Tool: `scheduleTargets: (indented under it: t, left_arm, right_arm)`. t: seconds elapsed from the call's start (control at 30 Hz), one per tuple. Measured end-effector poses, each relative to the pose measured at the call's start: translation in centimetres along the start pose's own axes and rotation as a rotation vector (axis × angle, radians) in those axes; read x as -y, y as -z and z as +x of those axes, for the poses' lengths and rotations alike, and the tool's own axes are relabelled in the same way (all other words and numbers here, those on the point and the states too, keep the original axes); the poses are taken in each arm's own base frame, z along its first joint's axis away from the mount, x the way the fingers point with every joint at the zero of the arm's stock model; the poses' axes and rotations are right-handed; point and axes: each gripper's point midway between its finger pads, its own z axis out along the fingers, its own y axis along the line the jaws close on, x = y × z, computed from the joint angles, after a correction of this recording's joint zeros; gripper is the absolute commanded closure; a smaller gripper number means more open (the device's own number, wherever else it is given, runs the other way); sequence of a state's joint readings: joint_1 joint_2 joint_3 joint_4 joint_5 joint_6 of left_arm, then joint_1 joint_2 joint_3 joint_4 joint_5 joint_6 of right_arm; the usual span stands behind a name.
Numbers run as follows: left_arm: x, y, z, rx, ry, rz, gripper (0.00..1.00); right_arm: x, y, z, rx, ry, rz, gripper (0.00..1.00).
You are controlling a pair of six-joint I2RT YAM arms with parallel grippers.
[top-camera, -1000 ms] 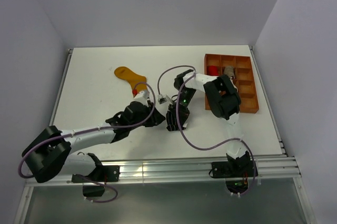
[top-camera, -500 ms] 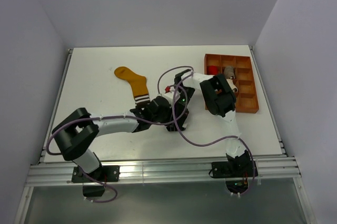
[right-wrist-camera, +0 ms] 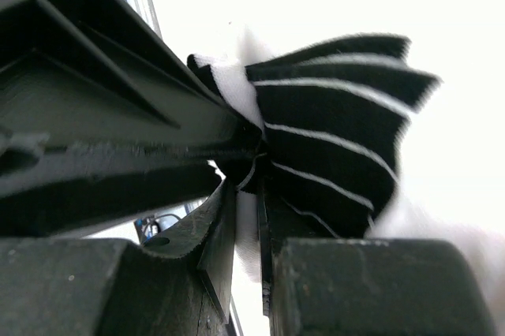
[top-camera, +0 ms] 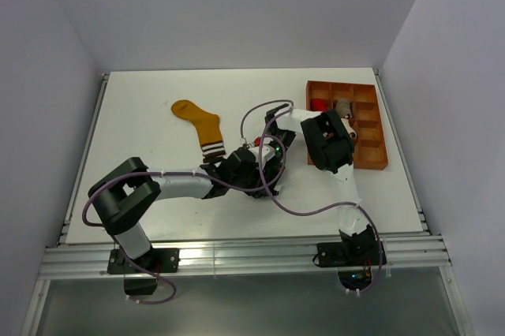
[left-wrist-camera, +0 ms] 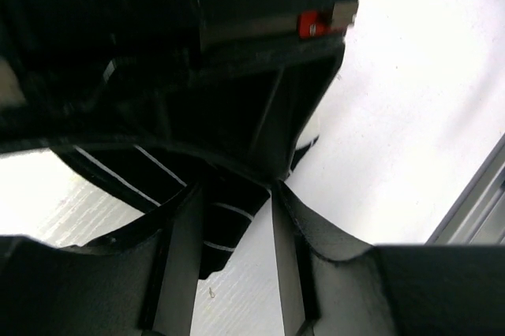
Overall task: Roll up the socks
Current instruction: Roll the sock at the center of the board.
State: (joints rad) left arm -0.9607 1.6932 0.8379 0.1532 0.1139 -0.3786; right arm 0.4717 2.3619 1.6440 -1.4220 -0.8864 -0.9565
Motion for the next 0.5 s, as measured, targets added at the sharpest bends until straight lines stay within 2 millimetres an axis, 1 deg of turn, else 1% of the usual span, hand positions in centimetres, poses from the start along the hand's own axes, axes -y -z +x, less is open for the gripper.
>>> scheduleTargets:
  t: [0.23, 0.37, 0.4, 0.47, 0.5]
  left_arm:
    - [-0.38, -0.04, 0.41, 0.005, 0.018, 0.024, 0.6]
    - [-0.85, 0.01, 0.47, 0.008, 0.062, 0.042, 0.67]
    - [-0.91, -0.01, 0.45, 0.007, 0.072, 0.047, 0.72]
    - [-0.86, -0.11, 0.5, 0.001, 0.102, 0.062, 0.77]
    - [-0.78, -0.19, 0.55, -0.002, 0.117, 0.073, 0.88]
  right_arm:
    - [0.27, 0.47, 0.17, 0.02, -0.046, -0.006, 0.84]
    - [0.25, 0.46, 0.18, 0.021, -0.059, -0.007, 0.83]
    - [0.24, 0.46, 0.19, 0.021, -0.064, -0.007, 0.81]
    - [0.25, 0.47, 0.2, 0.023, -0.076, -0.006, 0.73]
    - [0.29, 0.44, 0.24, 0.027, -0.083, -0.006, 0.65]
